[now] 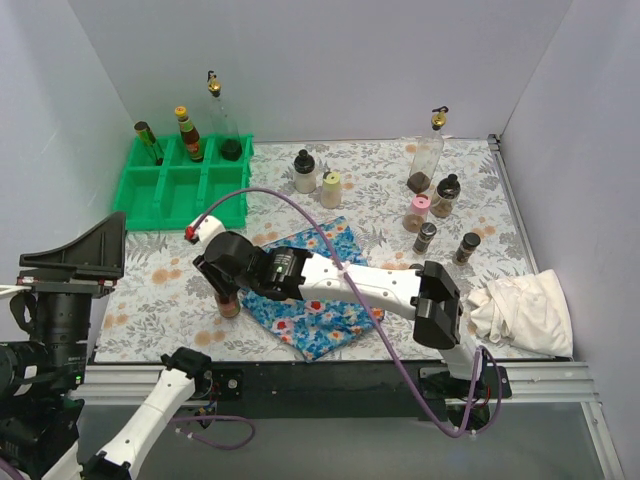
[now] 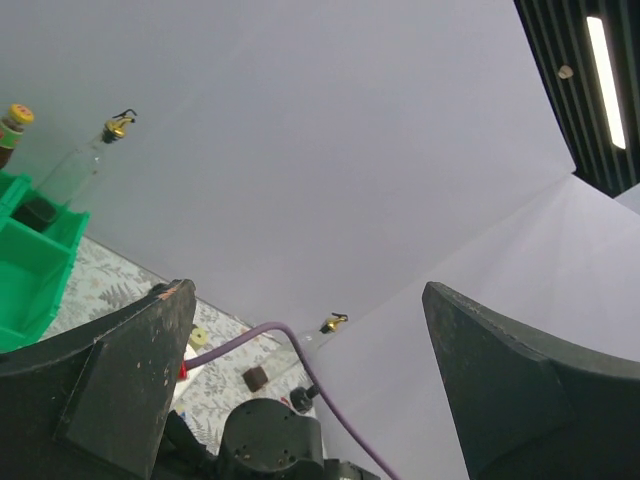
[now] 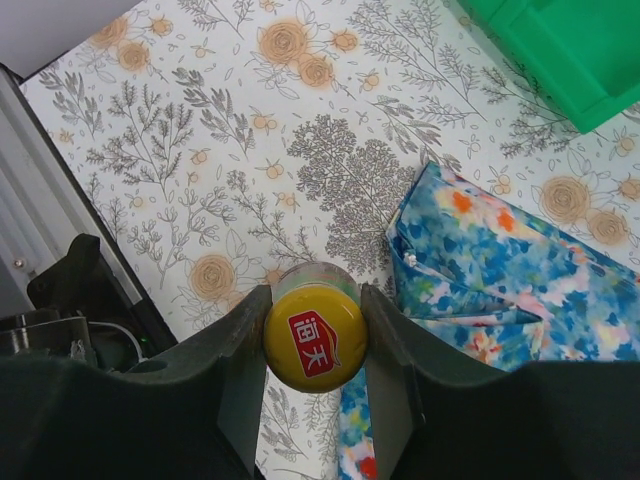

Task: Organize the condiment bottles
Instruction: Place the bottle at the center of the board.

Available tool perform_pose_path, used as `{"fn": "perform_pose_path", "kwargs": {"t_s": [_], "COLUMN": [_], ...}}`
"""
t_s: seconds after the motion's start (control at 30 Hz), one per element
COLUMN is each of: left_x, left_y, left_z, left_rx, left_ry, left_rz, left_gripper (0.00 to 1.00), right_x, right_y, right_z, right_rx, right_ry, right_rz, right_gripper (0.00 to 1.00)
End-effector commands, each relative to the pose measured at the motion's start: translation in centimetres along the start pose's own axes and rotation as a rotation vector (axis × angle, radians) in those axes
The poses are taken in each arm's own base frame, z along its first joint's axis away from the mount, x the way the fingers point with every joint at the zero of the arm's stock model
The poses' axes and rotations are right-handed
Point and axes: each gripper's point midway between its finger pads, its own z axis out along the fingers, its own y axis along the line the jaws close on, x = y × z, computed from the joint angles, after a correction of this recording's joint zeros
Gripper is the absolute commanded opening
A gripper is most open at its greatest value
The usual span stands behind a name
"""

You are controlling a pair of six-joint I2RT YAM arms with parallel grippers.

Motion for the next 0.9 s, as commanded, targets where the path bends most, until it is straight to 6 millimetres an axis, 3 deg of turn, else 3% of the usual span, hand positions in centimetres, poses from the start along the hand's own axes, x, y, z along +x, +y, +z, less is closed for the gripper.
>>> {"fn": "perform_pose_path", "kwargs": {"t_s": [0.0,0.13,0.3,0.4,0.47,0.6,0.67,0.87], "left_x": [0.3,0.8,3.2,3.8,4.0,4.2,4.7,7.2], "left_y": [2.5,3.0,5.5,6.5,7.2,8.1,8.9,11.0], "left_z": [0.2,0.3,1.0,1.0,1.0,0.9,0.9,1.4], "left_rx": [-0.106,-0.107,-0.182,-0.208,-0.228,-0.270,-0.305,-0.405], "left_ry": [-0.010,-0.003,0.055,0.065,0.068,0.073,0.091,0.195], "left_rz": [0.051,0.074,0.126,0.141,0.153,0.178,0.189,0.229], "left_gripper": [0.98,0.98,0.98,0.98,0.98,0.98,0.98,0.98], "right_x": [-7.7,-6.4,-4.5,-4.2,-3.9,-3.2,-2.8,-5.1], "right_y": [3.4,4.1,4.4,4.6,4.7,4.7,4.7,4.1], "right_z": [-1.3,-0.2,0.5,0.1,0.1,0.2,0.2,-2.4], "right_rx": [-0.047,-0.033,-0.028,-0.016,-0.020,-0.025,-0.023,-0.001], "right_ry": [-0.284,-0.297,-0.270,-0.270,-0.264,-0.252,-0.245,-0.308], "right_rz": [0.012,-0.071,-0.115,-0.141,-0.148,-0.143,-0.136,-0.100], "right_gripper": [0.01,0.01,0.02,0.22,0.30,0.35,0.47,0.74]}}
